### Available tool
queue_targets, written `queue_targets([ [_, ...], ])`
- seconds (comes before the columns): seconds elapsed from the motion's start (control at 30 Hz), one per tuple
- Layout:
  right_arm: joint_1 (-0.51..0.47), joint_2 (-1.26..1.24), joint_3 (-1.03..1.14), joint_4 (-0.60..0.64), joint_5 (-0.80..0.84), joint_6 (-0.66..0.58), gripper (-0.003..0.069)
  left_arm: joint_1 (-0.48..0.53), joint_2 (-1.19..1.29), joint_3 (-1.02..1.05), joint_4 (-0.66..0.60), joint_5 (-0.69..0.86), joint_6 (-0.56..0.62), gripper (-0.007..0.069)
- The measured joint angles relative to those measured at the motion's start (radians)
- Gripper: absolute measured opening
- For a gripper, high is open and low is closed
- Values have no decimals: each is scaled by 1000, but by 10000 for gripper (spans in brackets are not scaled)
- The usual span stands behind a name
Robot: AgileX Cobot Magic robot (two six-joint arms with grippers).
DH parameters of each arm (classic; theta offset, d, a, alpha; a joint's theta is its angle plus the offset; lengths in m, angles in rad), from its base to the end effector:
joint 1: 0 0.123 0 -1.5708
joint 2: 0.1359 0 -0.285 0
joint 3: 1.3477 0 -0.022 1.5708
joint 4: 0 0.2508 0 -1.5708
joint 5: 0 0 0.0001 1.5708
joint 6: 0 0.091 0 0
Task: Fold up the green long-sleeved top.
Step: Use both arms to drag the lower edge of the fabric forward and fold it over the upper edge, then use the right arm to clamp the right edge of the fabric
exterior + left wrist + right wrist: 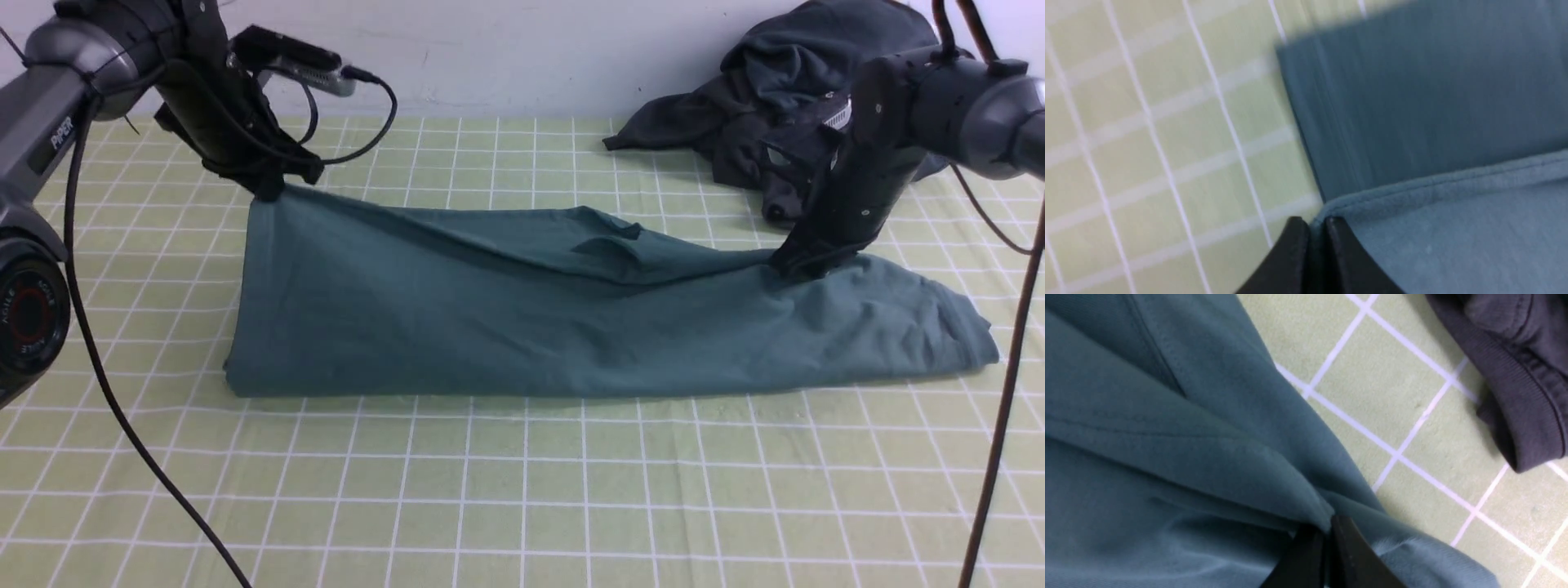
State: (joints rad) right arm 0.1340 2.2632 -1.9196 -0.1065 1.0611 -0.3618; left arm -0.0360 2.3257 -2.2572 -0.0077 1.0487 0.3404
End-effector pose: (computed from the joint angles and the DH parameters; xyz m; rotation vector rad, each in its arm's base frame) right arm 0.4778 0.0559 0.1857 -0.7667 2.7923 -0.1853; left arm 0.5184 -0.0193 0.2508 0.4847 2.5586 0.0995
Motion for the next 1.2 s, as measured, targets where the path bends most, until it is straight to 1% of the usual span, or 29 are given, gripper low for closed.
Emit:
queue_targets([
  [0.03,0,0,0,0,-1,0,-3,0,0,-1,0,-7,-2,20],
  [0.1,-3,0,0,2,-29,10,-3,-1,7,-1,0,-107,-40,20],
  [0.17,-6,0,0,2,-64,19,-3,-1,19,-1,2,-163,-68,20],
  [0.3,-12,11,-1,2,-174,59,-3,-3,74,-1,33,-309,-149,20],
  [0.4,-17,26,-1,4,-203,63,-3,-3,111,-1,46,-351,-185,27],
  [0.47,-20,41,-1,4,-227,71,6,-3,152,-1,54,-377,-206,76],
  [0.57,-21,46,-1,2,-266,102,57,-3,178,-1,66,-398,-215,197],
  [0.6,-21,46,-1,0,-269,106,67,-3,178,-1,66,-399,-215,218],
  [0.63,-22,46,-1,-7,-287,132,101,-3,179,0,72,-399,-219,290],
  [0.67,-22,41,-1,-16,-296,159,131,-3,174,0,77,-398,-221,337],
  [0.73,-22,17,0,-27,-303,237,196,-3,149,-3,80,-361,-221,414],
  [0.77,-22,15,0,-27,-303,237,196,-3,146,-4,80,-361,-221,414],
  [0.8,-22,-12,0,-13,-300,269,218,-3,107,-10,79,-284,-221,438],
  [0.83,-22,-29,0,13,-295,273,221,-3,80,-14,76,-243,-219,437],
  [0.87,-22,-32,0,13,-293,273,221,-3,74,-14,75,-234,-218,436],
  [0.9,-15,-52,-1,67,-278,259,218,-3,25,-19,66,-173,-210,416],
  [1.03,17,-59,-1,228,-265,135,186,-3,-55,-27,27,-86,-196,342],
  [1.1,61,-17,-1,410,-264,-69,125,-3,-89,-28,-34,-30,-162,262],
  [1.13,79,7,-1,471,-264,-154,100,-3,-90,-28,-60,-8,-147,225],
  [1.2,106,52,-1,554,-264,-289,58,-3,-83,-28,-107,33,-122,182],
])
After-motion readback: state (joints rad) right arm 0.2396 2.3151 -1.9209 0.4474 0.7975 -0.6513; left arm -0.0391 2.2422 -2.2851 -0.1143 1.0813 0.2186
